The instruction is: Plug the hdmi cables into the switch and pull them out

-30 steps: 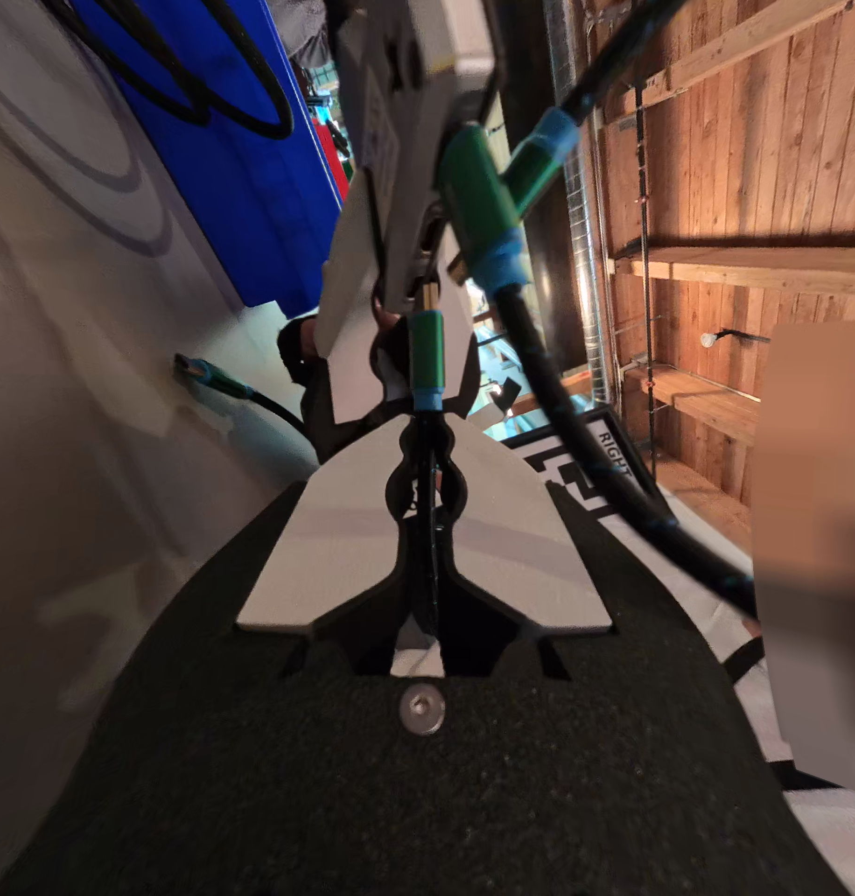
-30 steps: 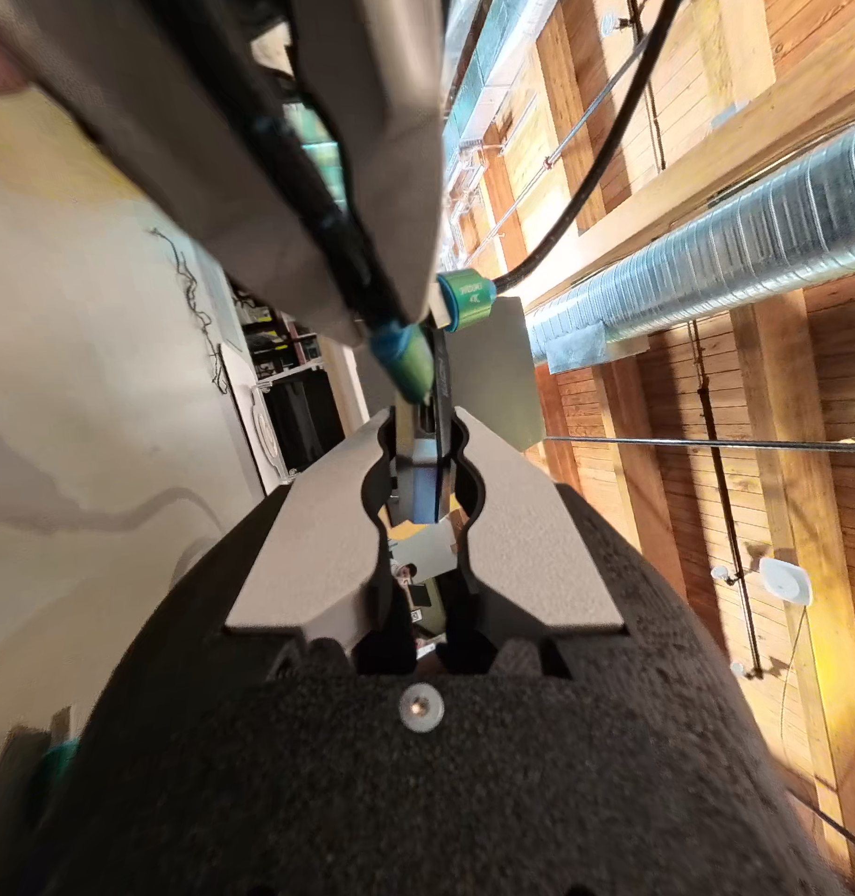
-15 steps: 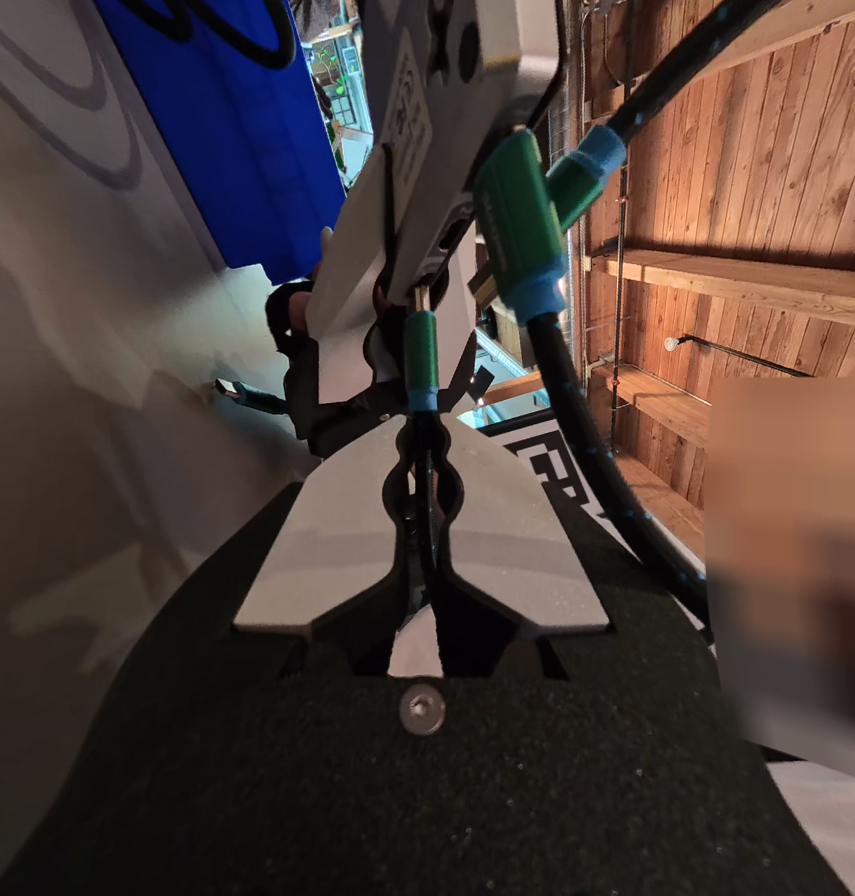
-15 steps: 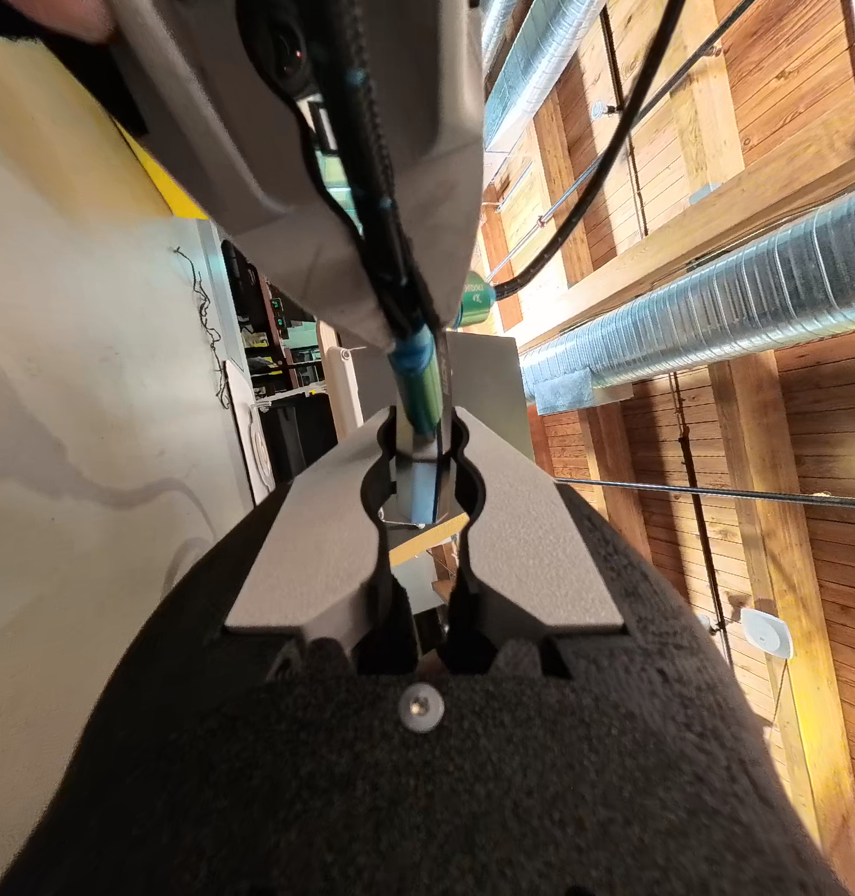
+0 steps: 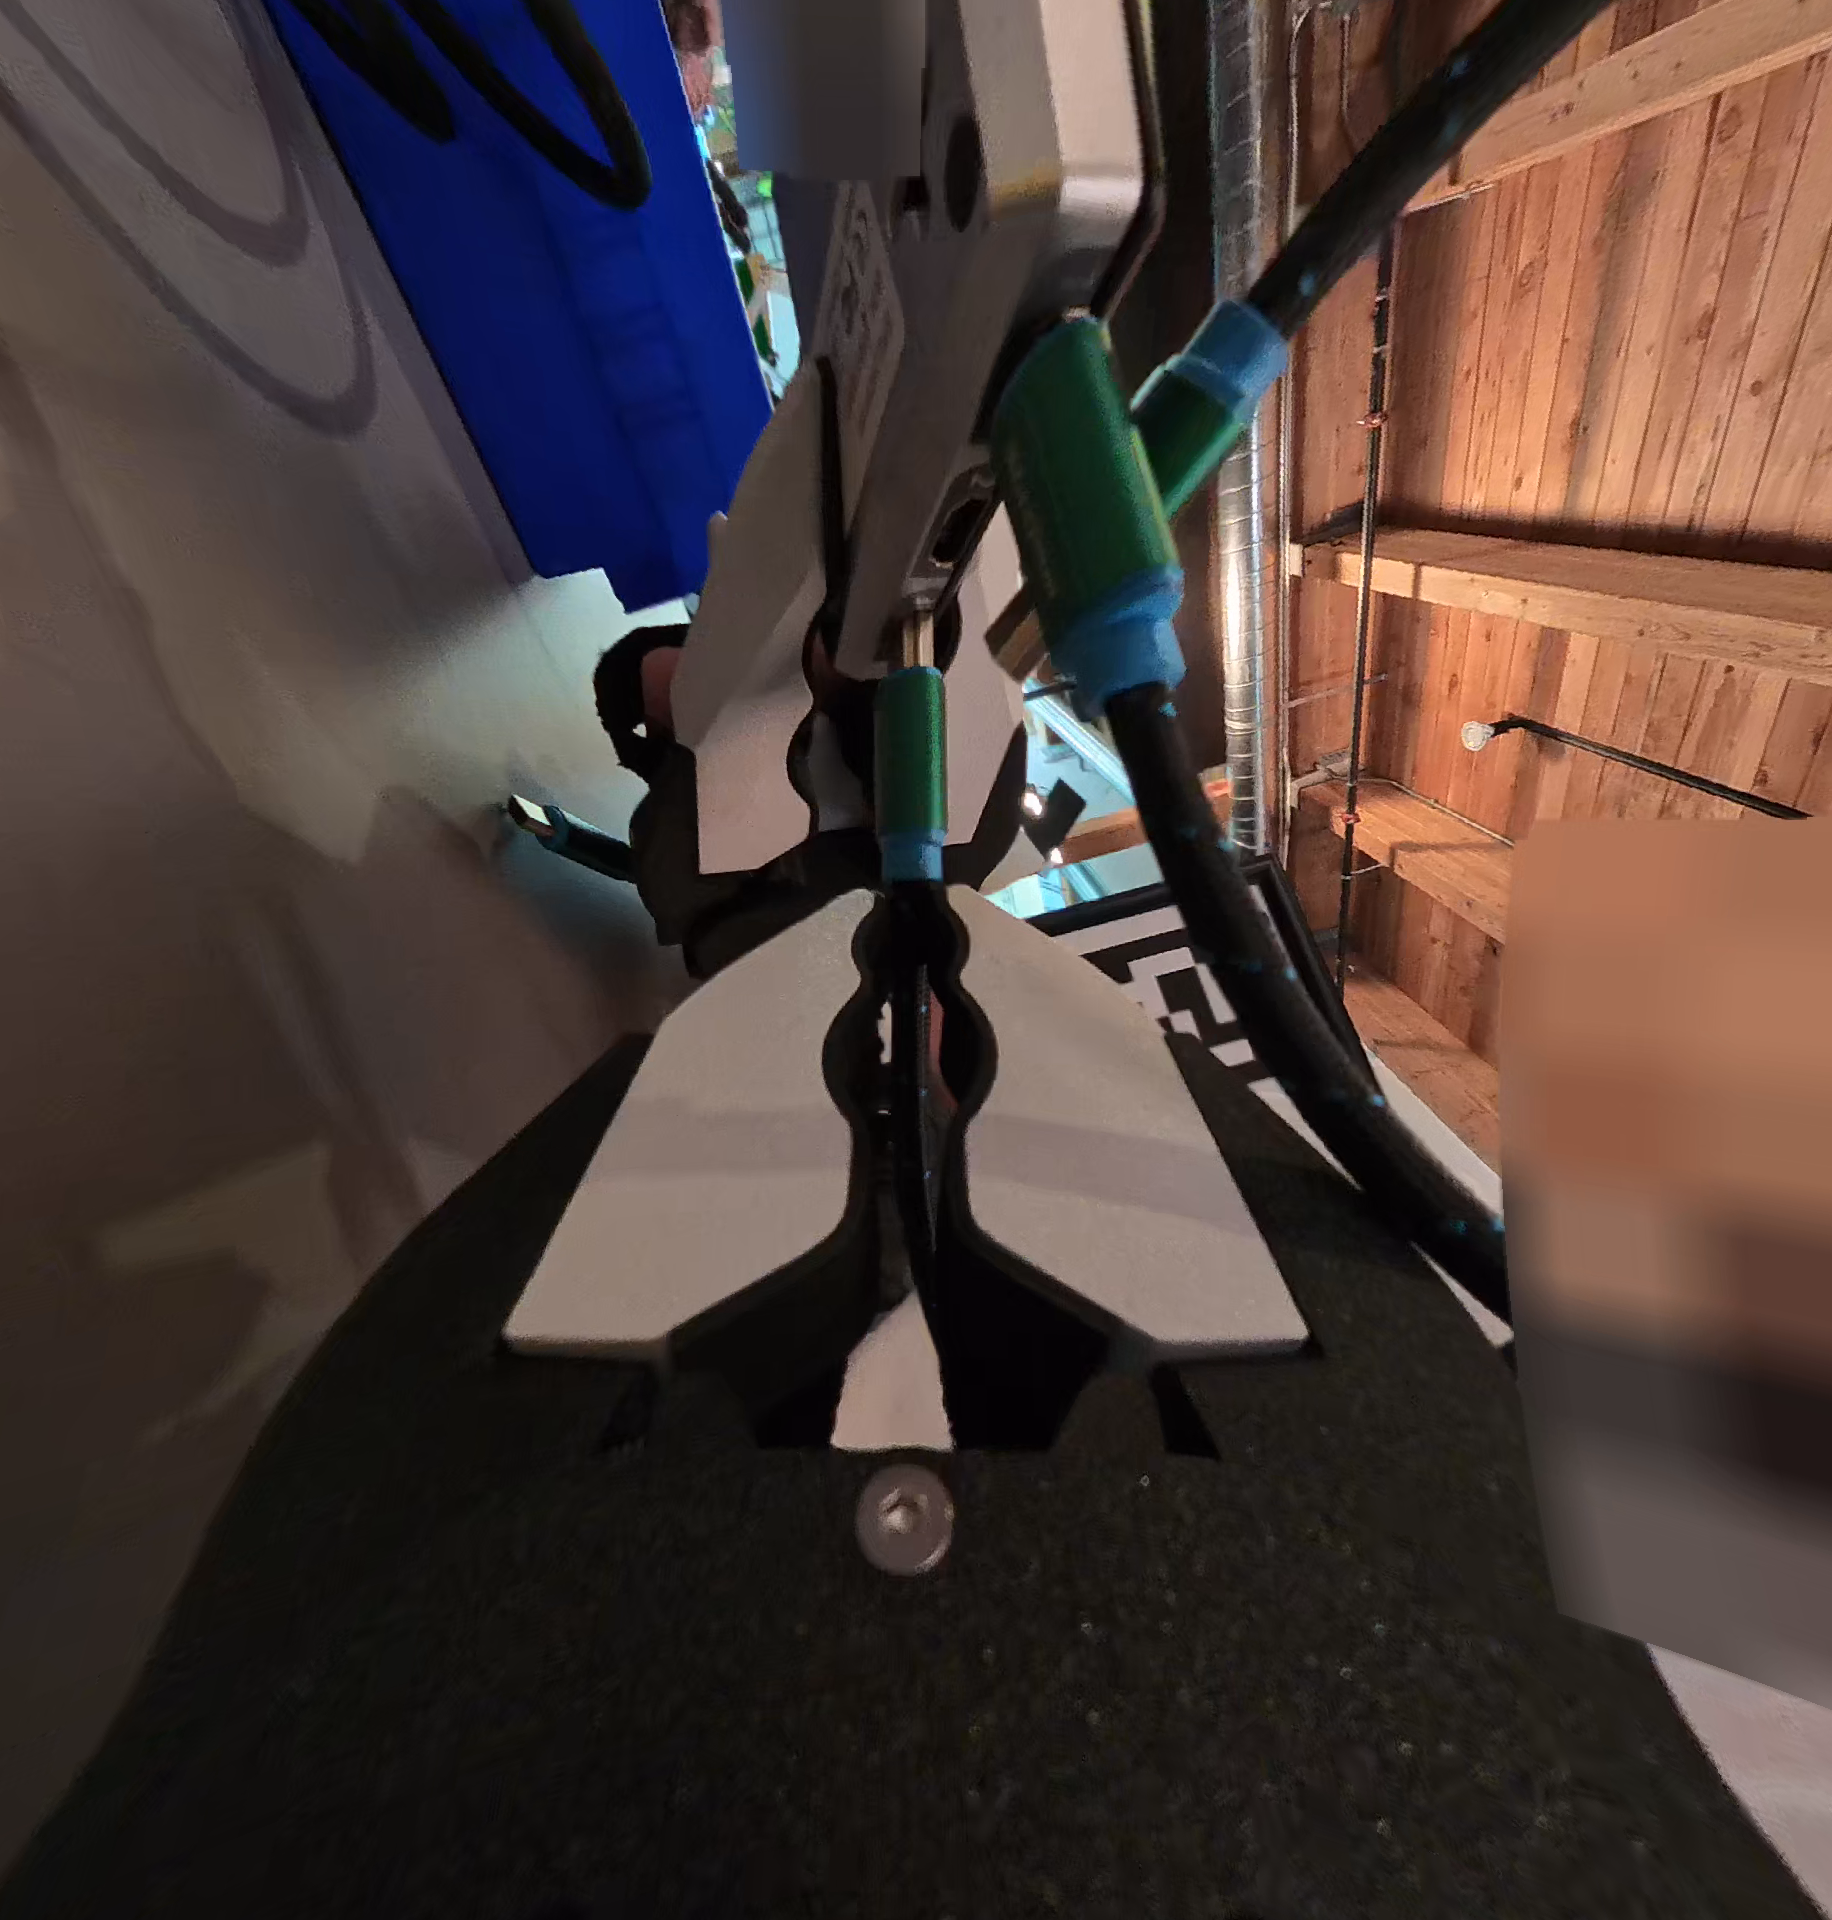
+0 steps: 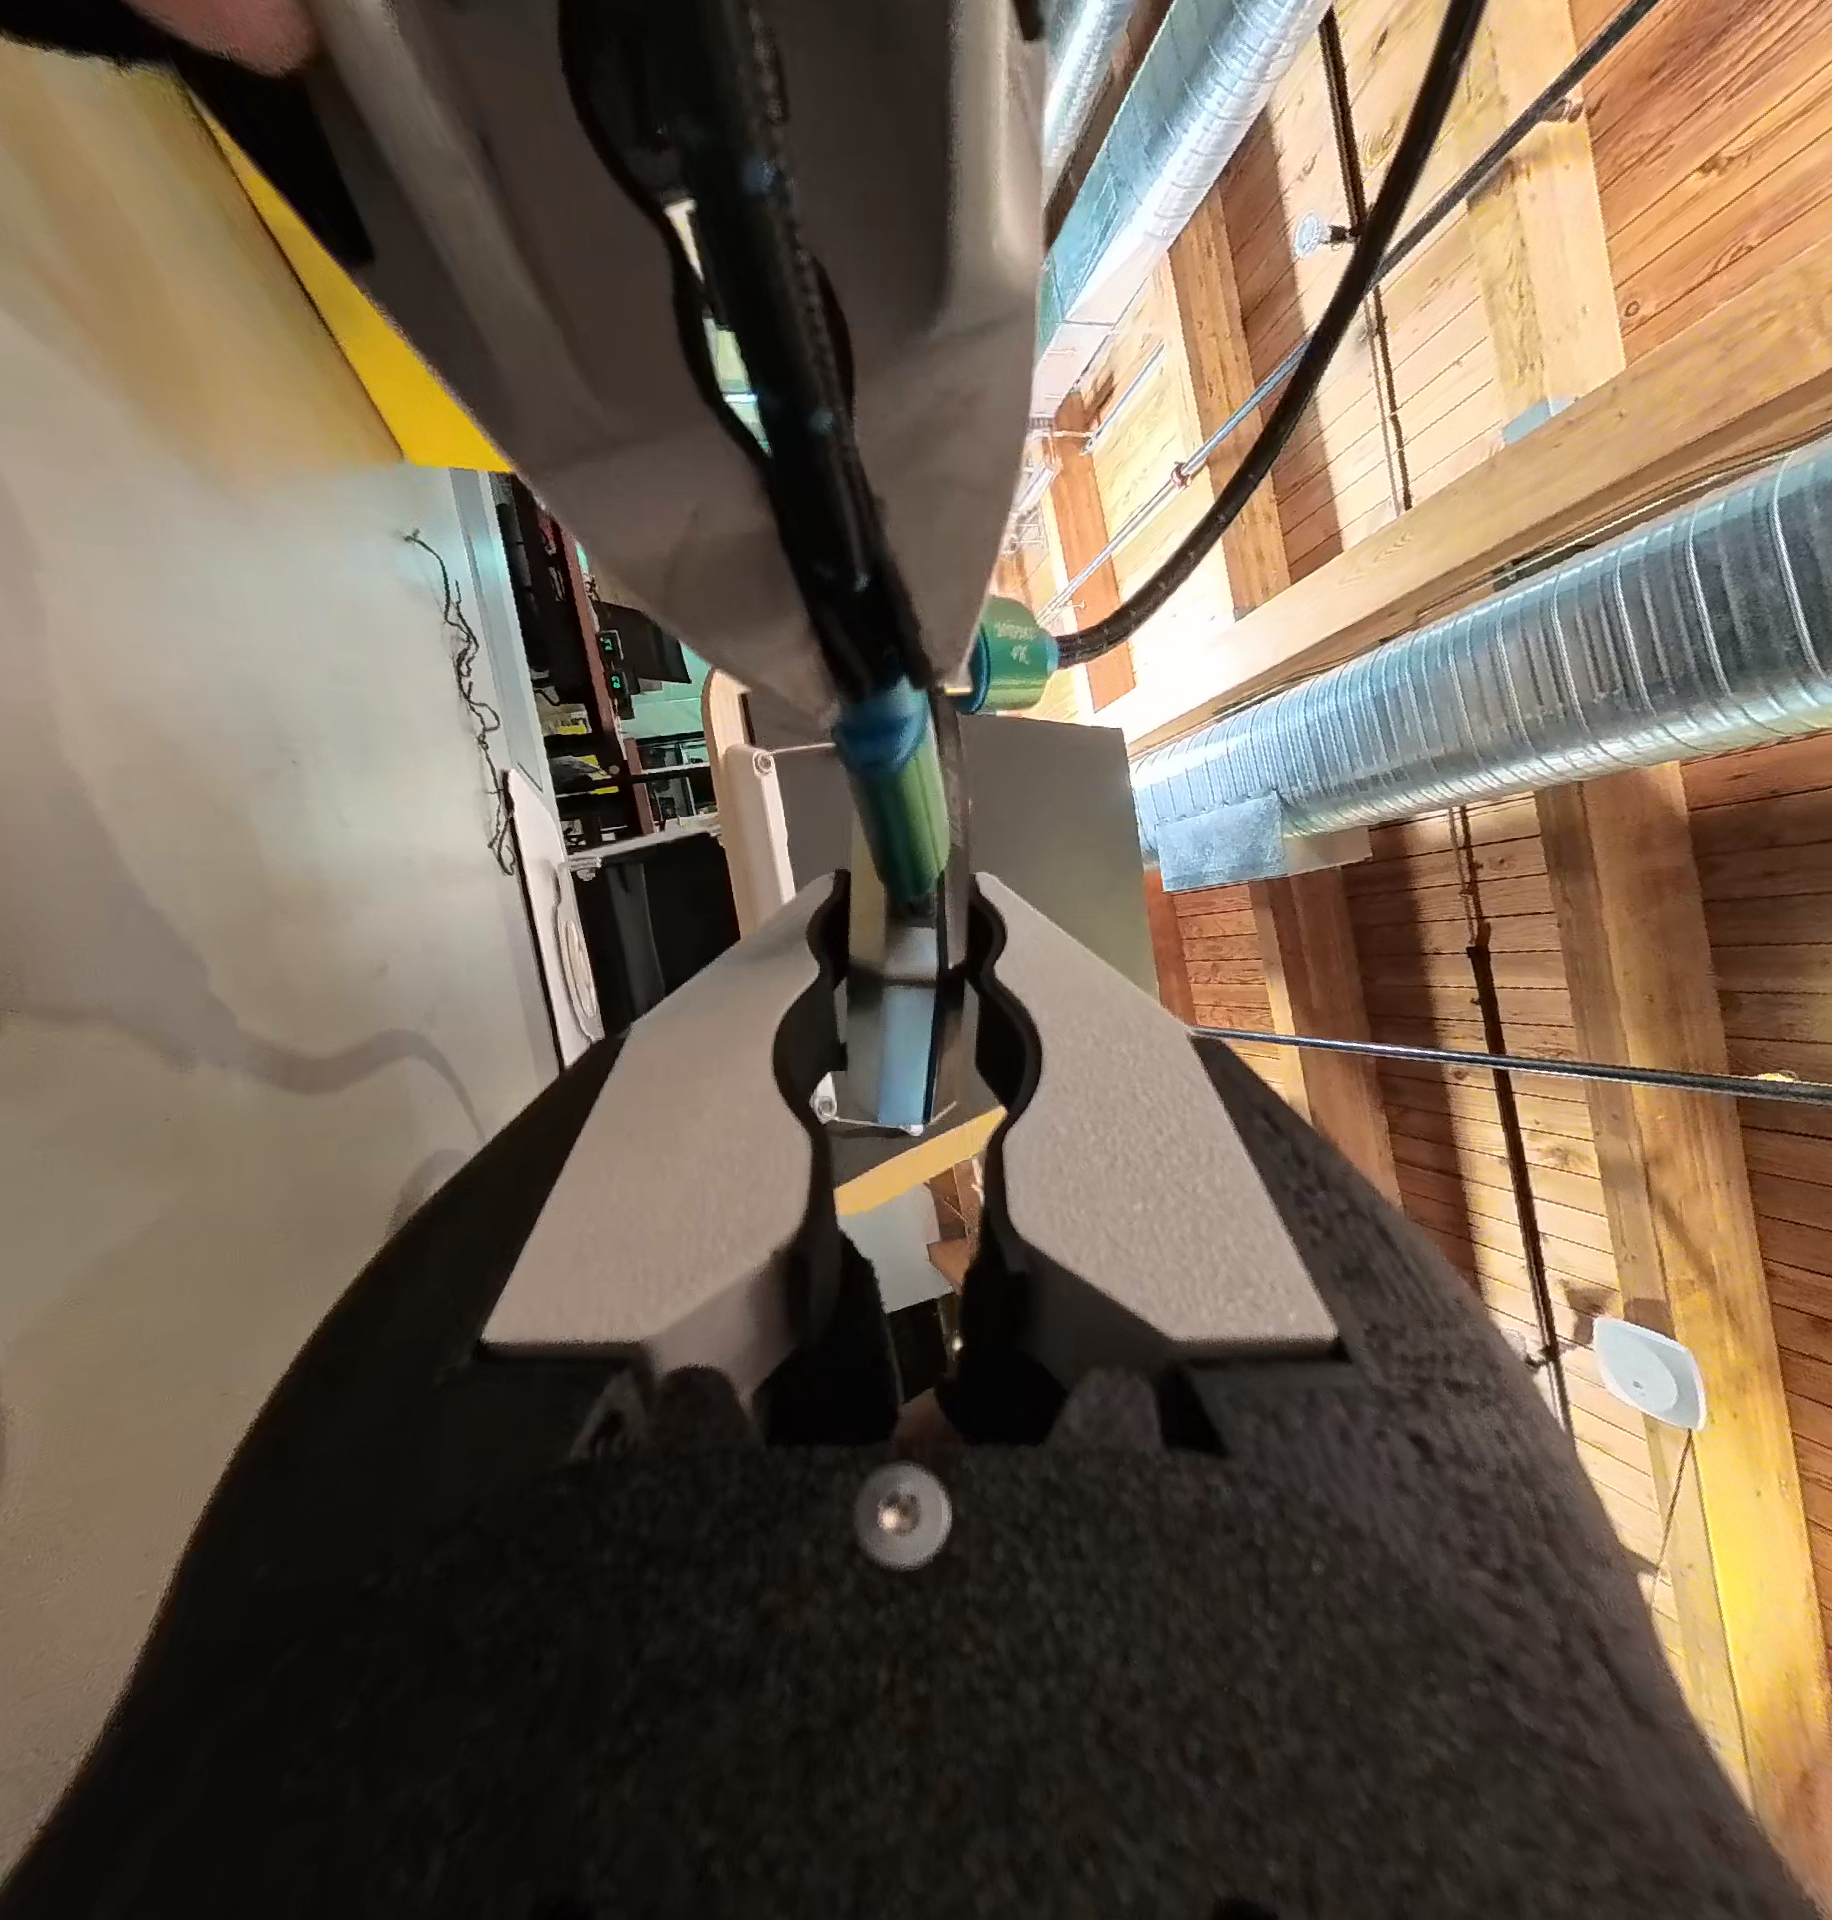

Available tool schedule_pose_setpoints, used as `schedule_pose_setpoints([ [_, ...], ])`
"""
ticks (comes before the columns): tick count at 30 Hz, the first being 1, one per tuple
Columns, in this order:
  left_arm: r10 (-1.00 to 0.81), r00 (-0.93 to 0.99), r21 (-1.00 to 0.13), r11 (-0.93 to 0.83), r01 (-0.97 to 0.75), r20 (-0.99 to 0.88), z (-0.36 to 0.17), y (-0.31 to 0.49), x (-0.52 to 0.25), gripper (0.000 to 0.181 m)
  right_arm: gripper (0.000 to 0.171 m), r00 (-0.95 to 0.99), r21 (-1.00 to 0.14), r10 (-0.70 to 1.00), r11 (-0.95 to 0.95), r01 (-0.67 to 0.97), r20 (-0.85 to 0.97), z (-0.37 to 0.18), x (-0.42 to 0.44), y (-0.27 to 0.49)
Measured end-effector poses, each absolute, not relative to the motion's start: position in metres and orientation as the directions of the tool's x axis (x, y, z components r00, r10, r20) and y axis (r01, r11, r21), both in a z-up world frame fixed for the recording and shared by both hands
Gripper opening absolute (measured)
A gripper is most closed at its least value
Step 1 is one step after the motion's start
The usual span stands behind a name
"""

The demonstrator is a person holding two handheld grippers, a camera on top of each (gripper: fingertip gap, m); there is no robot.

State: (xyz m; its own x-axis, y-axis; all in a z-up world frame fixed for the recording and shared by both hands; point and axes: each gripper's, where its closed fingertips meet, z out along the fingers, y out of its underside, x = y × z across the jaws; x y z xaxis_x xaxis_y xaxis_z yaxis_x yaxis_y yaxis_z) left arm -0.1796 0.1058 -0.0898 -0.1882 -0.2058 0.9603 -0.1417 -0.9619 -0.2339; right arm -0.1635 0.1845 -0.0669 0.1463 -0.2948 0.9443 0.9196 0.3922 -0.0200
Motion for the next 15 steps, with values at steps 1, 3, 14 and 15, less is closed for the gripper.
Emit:
schedule_pose_setpoints([
  [1, -0.194, -0.196, -0.224, -0.964, -0.144, 0.961, -0.089, 0.106, -0.180, 0.006, 0.019, 0.148, -0.020, -0.295, 0.395, 0.918, 0.944, -0.067, -0.164, 0.184],
  [3, -0.156, -0.230, -0.189, -0.973, -0.131, 0.961, -0.087, 0.108, -0.181, 0.005, 0.019, 0.151, -0.025, -0.294, 0.392, 0.920, 0.944, -0.067, -0.164, 0.184],
  [14, -0.087, -0.404, -0.052, -0.994, 0.096, 0.910, -0.075, 0.127, -0.179, 0.006, 0.018, 0.187, -0.094, -0.279, 0.314, 0.945, 0.942, -0.068, -0.155, 0.192],
  [15, -0.130, -0.382, -0.088, -0.988, 0.125, 0.915, -0.075, 0.127, -0.177, 0.006, 0.018, 0.199, -0.113, -0.267, 0.306, 0.945, 0.943, -0.068, -0.154, 0.193],
])
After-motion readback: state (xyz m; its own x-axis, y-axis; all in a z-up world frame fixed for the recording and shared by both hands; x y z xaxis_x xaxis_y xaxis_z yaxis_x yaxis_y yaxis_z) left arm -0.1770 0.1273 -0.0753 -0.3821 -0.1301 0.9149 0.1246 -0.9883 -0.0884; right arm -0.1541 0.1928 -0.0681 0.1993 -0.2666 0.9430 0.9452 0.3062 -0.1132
